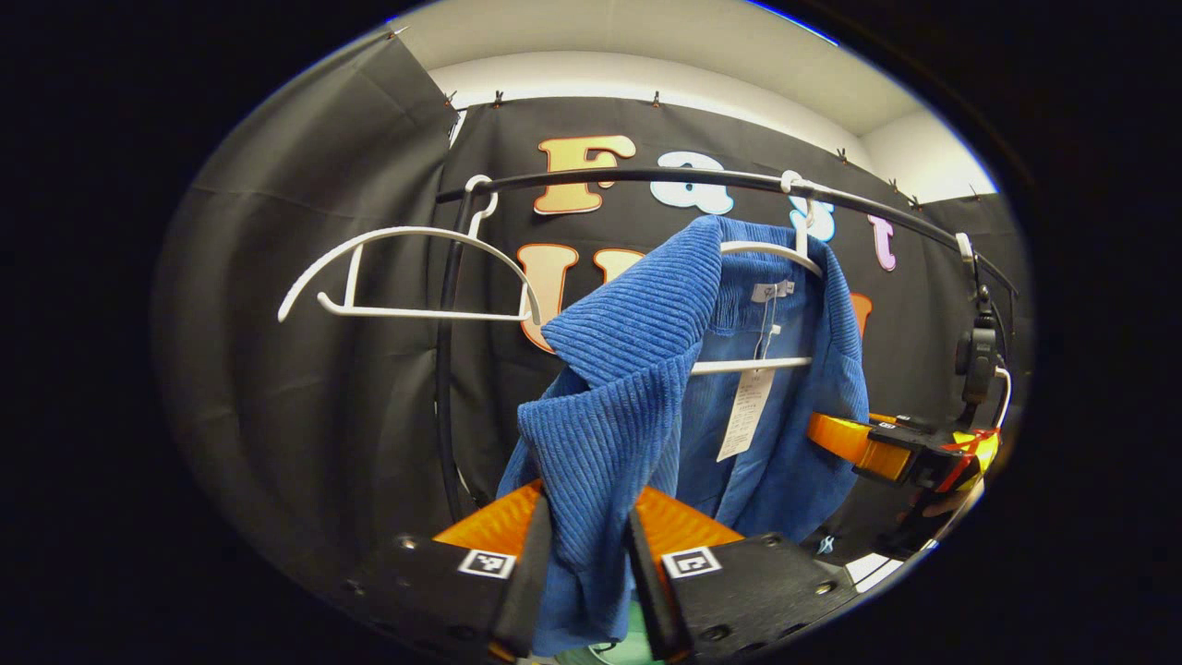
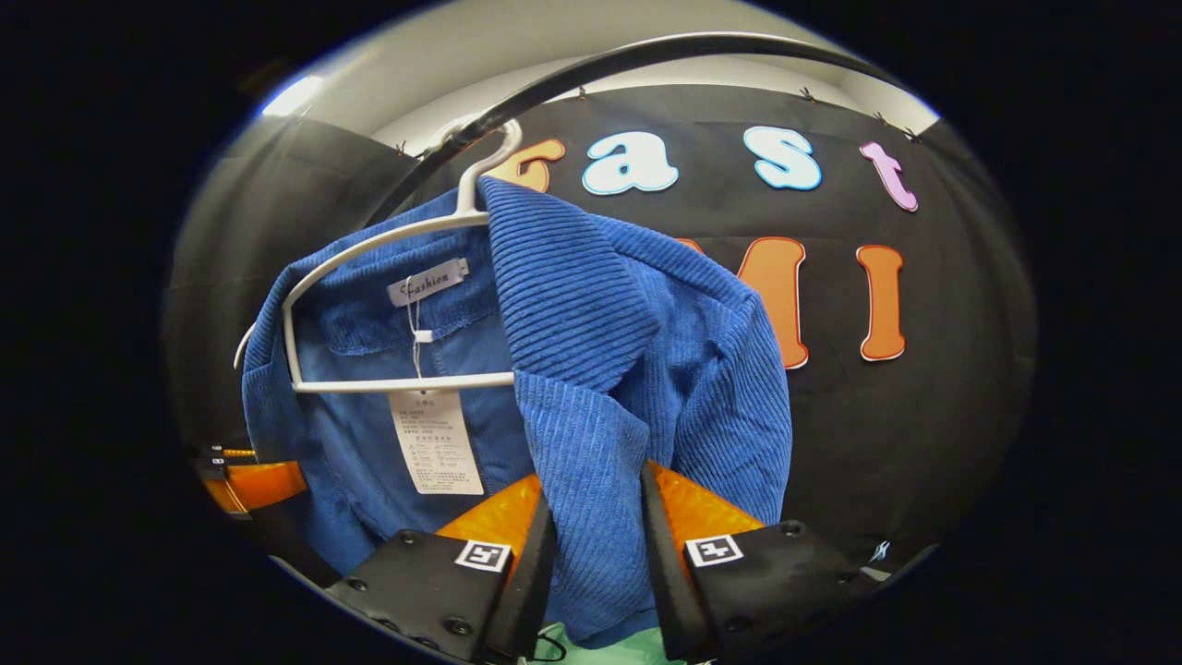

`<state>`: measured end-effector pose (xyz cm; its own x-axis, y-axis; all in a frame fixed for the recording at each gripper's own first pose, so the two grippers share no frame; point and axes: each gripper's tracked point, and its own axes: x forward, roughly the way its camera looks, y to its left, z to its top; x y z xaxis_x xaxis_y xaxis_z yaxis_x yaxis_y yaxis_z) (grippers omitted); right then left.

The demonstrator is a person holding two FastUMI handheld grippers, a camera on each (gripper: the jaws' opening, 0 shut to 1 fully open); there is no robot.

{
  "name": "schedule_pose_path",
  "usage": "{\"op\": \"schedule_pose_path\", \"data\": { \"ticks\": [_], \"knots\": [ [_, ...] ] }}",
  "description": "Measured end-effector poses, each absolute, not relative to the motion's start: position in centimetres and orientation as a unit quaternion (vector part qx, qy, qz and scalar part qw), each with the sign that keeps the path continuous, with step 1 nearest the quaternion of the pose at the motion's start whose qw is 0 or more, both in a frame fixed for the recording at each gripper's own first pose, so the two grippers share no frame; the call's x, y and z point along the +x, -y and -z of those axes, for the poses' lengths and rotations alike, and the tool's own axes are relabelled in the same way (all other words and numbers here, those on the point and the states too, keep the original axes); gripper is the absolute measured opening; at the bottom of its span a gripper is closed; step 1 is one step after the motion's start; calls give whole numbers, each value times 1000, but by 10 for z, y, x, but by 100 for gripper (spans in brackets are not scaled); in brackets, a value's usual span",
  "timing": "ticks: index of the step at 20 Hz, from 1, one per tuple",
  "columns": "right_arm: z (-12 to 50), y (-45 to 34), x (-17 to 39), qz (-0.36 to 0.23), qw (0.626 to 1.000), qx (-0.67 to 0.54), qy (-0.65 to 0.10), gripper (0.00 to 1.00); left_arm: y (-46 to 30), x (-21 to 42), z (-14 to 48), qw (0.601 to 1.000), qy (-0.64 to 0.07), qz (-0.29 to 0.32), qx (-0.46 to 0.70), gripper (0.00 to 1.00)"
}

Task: Grasp the clothes on the hanger with both hands and then place them into the laundry hamper below.

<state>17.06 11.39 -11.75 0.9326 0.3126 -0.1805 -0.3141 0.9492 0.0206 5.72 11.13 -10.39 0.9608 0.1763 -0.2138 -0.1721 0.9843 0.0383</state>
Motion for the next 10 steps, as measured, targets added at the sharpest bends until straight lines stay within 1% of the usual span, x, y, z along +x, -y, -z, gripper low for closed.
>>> {"op": "schedule_pose_path", "data": {
  "ticks": [1,2,3,4,5,7,10],
  "knots": [
    [117,-111,172,-160,983,12,-95,34,-114,58,104,990,-110,-90,6,32],
    [117,-109,173,-161,981,29,-100,42,-115,57,103,990,-110,-88,5,21],
    [116,-109,173,-167,978,55,-109,32,-114,57,103,989,-118,-86,6,17],
    [115,-112,171,-182,972,84,-121,21,-114,55,103,988,-127,-85,10,7],
    [115,-113,171,-190,967,108,-131,21,-113,55,102,988,-133,-82,13,7],
    [112,-102,173,-195,961,141,-135,21,-112,55,98,988,-135,-74,3,4],
    [97,-90,176,-211,951,190,-124,21,-121,47,88,988,-132,-76,-21,4]
  ]
}}
